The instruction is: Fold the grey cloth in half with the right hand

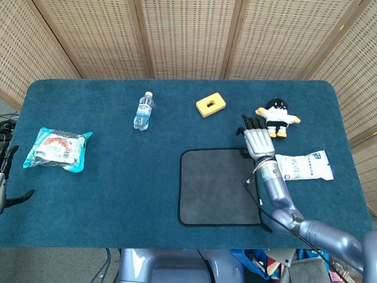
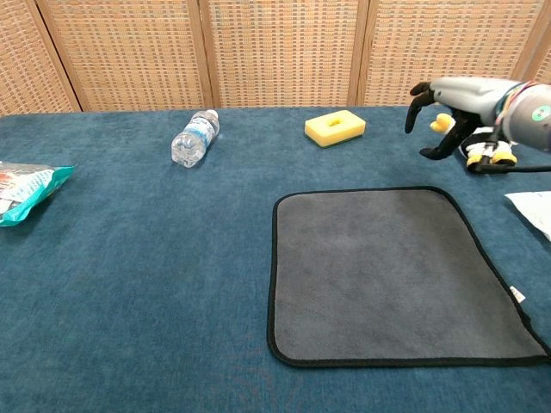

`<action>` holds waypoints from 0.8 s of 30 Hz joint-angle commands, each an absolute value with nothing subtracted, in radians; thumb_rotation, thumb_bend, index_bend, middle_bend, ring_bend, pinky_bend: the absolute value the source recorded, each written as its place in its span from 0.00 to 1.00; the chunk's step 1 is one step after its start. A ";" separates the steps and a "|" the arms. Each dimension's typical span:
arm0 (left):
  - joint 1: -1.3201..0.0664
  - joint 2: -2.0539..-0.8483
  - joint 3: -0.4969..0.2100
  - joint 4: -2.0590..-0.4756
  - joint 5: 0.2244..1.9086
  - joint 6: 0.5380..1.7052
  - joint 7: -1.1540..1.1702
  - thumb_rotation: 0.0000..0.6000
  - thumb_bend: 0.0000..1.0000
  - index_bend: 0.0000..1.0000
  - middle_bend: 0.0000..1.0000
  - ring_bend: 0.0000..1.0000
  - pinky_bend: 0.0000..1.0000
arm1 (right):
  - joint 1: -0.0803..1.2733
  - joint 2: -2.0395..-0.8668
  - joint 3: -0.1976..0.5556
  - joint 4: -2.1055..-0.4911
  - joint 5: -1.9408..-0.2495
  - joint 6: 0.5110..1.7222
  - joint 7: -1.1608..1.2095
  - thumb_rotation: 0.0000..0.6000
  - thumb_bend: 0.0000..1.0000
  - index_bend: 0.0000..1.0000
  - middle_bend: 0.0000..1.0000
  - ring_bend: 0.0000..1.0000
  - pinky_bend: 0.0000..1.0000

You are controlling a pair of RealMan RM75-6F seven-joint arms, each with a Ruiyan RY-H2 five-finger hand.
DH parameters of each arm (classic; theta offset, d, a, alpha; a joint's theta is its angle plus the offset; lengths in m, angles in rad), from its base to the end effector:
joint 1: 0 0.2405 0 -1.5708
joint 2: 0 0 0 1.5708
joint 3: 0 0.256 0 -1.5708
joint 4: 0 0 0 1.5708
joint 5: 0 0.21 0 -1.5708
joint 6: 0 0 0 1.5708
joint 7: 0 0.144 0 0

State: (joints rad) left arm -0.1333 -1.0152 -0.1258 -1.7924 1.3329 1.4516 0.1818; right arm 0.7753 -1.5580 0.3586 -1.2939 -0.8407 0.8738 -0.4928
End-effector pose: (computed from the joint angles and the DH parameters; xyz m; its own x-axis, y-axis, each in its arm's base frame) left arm -0.2887 0.2068 0.1883 0.4664 -0.0308 0.8841 0.8823 0.0882 -0.4624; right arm -0.1741 -0.4115 0.0211 0.4446 -0.2078 0.8713 -0.8956 -0.1172 0.4291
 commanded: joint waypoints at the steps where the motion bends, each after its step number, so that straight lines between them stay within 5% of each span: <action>1: -0.137 -1.017 -0.124 -1.792 1.331 1.446 0.186 1.00 0.12 0.00 0.00 0.00 0.00 | 0.811 -1.609 0.341 -1.240 -0.781 0.863 -0.541 1.00 0.45 0.34 0.00 0.00 0.00; 24: -0.153 -1.018 -0.134 -1.786 1.280 1.415 0.190 1.00 0.12 0.00 0.00 0.00 0.00 | 0.919 -1.796 0.316 -1.039 -0.625 0.844 -0.619 1.00 0.48 0.34 0.00 0.00 0.00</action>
